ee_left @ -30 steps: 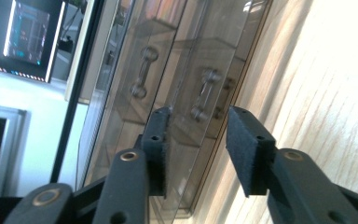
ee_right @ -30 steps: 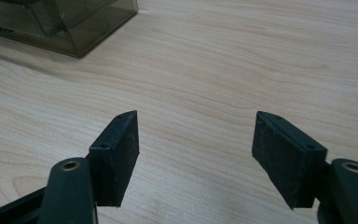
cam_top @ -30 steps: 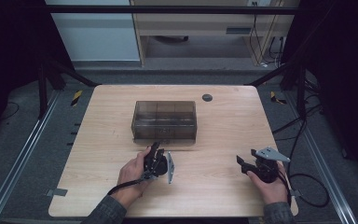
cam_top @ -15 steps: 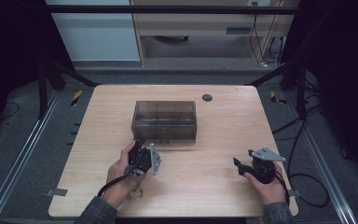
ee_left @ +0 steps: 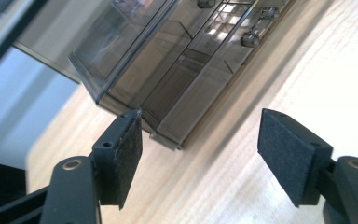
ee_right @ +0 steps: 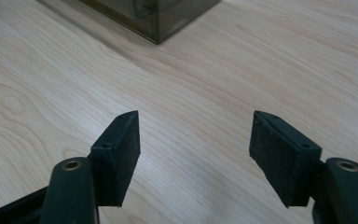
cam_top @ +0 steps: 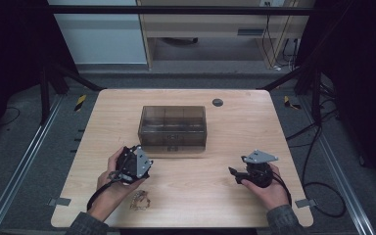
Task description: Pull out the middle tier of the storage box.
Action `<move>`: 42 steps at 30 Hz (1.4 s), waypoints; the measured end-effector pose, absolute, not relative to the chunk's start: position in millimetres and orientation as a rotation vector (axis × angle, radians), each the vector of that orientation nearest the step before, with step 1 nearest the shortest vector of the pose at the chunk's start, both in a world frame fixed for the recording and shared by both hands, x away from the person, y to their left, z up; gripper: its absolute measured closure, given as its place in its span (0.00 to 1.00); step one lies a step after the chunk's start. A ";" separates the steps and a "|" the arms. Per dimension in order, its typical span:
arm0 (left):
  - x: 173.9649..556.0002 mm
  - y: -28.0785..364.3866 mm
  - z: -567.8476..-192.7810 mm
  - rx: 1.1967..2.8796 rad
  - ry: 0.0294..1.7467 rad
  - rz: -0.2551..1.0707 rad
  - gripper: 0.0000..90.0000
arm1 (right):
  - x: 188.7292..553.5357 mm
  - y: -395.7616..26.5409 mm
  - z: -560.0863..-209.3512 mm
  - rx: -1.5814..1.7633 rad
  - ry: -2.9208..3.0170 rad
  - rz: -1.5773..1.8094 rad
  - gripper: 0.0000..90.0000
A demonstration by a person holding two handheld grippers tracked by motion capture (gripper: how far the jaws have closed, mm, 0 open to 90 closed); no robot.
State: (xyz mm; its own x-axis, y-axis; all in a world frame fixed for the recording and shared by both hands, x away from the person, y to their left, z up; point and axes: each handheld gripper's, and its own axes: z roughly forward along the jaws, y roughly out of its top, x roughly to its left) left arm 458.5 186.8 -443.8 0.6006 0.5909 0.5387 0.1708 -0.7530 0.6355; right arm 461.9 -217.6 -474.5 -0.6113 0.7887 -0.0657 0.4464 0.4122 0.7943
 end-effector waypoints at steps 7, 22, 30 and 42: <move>465.0 206.8 -428.5 2.298 0.604 0.935 0.31 | 478.1 -192.6 -459.1 0.934 2.367 0.984 0.41; 493.2 222.7 -421.2 2.348 0.651 0.754 0.37 | 511.9 -156.6 -427.6 0.765 2.550 0.869 0.52; 500.3 231.6 -424.4 2.382 0.637 0.673 0.43 | 524.4 -142.4 -428.9 0.731 2.594 0.850 0.63; 523.1 229.1 -437.0 2.412 0.619 0.586 0.58 | 537.5 -128.0 -432.2 0.681 2.612 0.818 0.75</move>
State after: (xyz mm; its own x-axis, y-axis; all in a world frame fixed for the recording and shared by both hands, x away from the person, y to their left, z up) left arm 523.1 229.1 -437.0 0.7963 0.5449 0.2626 0.2924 -0.7268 0.6215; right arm 537.5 -128.0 -432.2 -0.8352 0.5272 -0.1565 0.3439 0.7227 0.5995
